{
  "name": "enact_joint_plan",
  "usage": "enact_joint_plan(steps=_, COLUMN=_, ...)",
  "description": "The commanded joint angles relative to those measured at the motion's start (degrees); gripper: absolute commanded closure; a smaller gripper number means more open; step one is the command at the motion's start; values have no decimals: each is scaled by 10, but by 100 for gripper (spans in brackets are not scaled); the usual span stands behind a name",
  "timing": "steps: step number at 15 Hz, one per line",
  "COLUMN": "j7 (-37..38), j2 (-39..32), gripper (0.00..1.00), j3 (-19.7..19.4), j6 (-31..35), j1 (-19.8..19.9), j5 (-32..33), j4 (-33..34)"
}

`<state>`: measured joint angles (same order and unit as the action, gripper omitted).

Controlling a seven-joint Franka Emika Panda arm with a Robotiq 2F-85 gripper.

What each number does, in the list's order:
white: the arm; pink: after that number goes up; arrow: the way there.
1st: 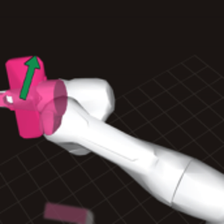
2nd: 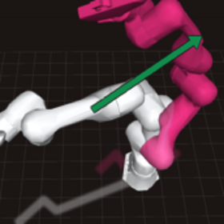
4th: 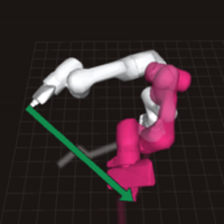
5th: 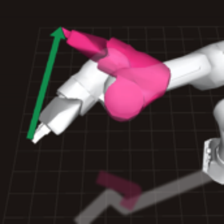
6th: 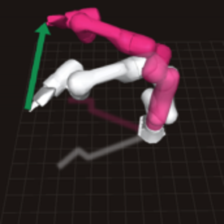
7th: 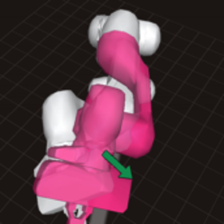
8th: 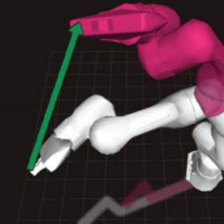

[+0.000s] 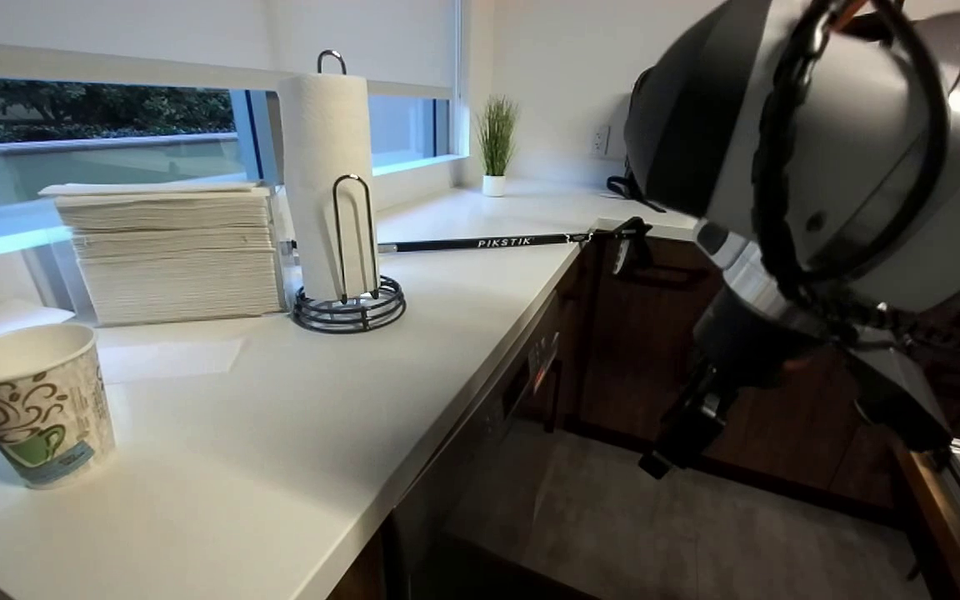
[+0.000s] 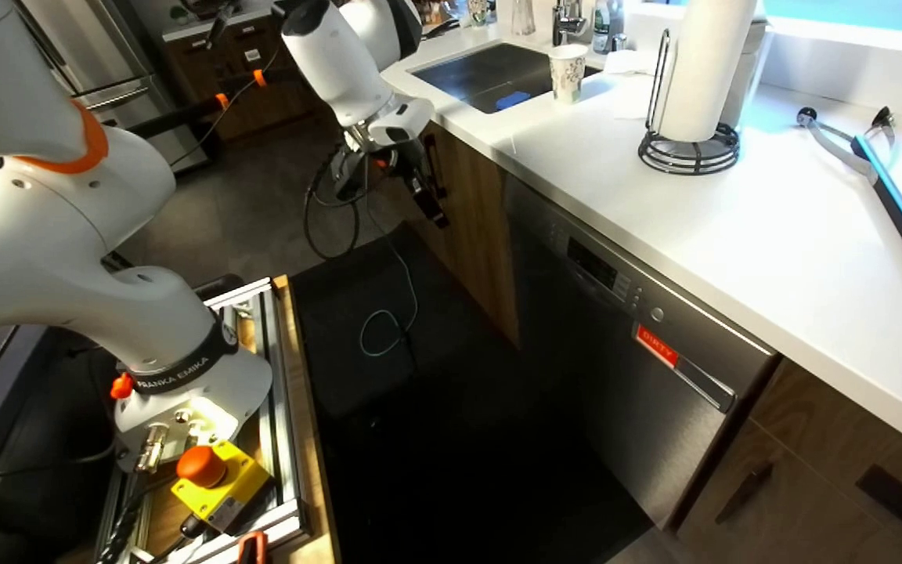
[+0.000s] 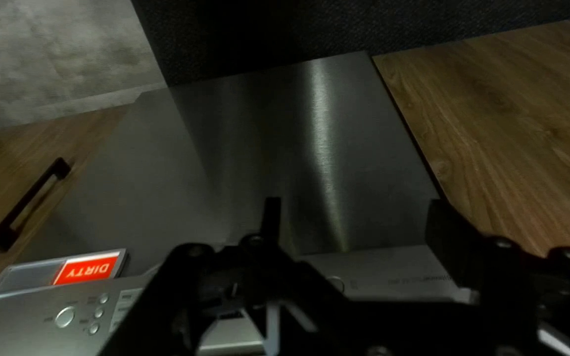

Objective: Press the button on the oven

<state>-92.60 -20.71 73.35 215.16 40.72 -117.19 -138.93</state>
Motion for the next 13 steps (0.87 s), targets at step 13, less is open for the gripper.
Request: enact_joint_plan(steps=13, j7=-136, j2=98, gripper=0, j3=237, j6=214, j1=177, j5=-105, j4=202)
